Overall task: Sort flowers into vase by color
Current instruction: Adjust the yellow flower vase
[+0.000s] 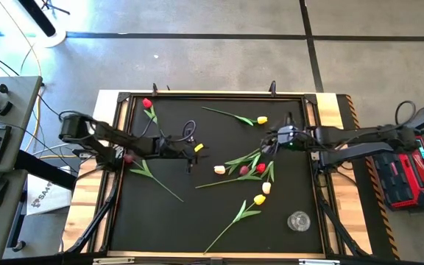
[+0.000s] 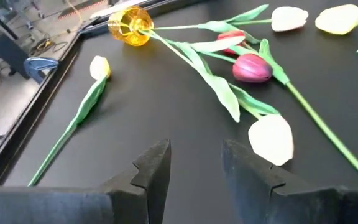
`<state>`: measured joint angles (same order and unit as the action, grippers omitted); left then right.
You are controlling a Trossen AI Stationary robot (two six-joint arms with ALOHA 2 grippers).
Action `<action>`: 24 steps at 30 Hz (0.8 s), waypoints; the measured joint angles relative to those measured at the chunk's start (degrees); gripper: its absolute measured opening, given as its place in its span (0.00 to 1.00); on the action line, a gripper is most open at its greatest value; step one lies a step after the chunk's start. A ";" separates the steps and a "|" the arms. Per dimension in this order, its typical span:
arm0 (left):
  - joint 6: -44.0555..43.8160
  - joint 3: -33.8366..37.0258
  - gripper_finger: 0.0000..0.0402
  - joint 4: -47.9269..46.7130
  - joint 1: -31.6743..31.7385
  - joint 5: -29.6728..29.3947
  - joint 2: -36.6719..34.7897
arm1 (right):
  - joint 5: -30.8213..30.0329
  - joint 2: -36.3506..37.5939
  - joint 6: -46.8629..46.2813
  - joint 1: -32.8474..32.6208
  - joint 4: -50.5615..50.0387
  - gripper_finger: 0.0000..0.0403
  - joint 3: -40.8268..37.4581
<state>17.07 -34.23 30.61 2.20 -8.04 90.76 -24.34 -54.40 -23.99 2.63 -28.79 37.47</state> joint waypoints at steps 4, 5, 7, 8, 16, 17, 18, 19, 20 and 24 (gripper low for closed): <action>-3.43 -1.54 0.33 0.15 3.49 3.75 3.39 | -3.83 -0.38 6.29 0.07 4.29 0.47 0.03; -3.94 -1.92 0.33 0.22 4.57 4.62 4.15 | -4.73 -0.38 8.17 0.38 4.37 0.47 0.07; -4.43 -2.55 0.33 0.06 6.71 5.98 5.80 | -5.15 -0.40 12.13 1.72 3.35 0.47 0.05; -4.41 -3.00 0.33 0.06 7.83 6.15 6.65 | -4.52 -0.40 13.71 2.91 2.40 0.47 0.07; -3.96 -9.88 0.33 -0.11 15.95 11.95 11.79 | 3.91 -4.12 25.57 12.67 -6.92 0.47 0.12; -4.42 -11.19 0.33 -0.05 16.53 14.02 11.93 | 3.91 -4.92 27.62 13.19 -9.23 0.47 0.63; -4.56 -12.59 0.33 -0.20 16.97 15.74 11.92 | 3.85 -5.69 29.57 13.51 -11.90 0.47 1.63; -4.13 -14.04 0.33 -0.30 17.16 16.82 11.83 | 3.83 -6.45 31.40 13.77 -14.78 0.47 2.92; -3.25 -15.46 0.33 -0.77 17.35 17.00 11.54 | 3.84 -7.16 32.94 13.86 -18.23 0.47 4.64; -1.59 -20.58 0.33 -5.45 17.35 16.70 9.77 | 3.32 -9.89 38.34 13.86 -30.32 0.47 12.82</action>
<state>15.48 -54.81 25.16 19.55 8.67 100.53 -21.02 -64.29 14.35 16.49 -59.11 50.29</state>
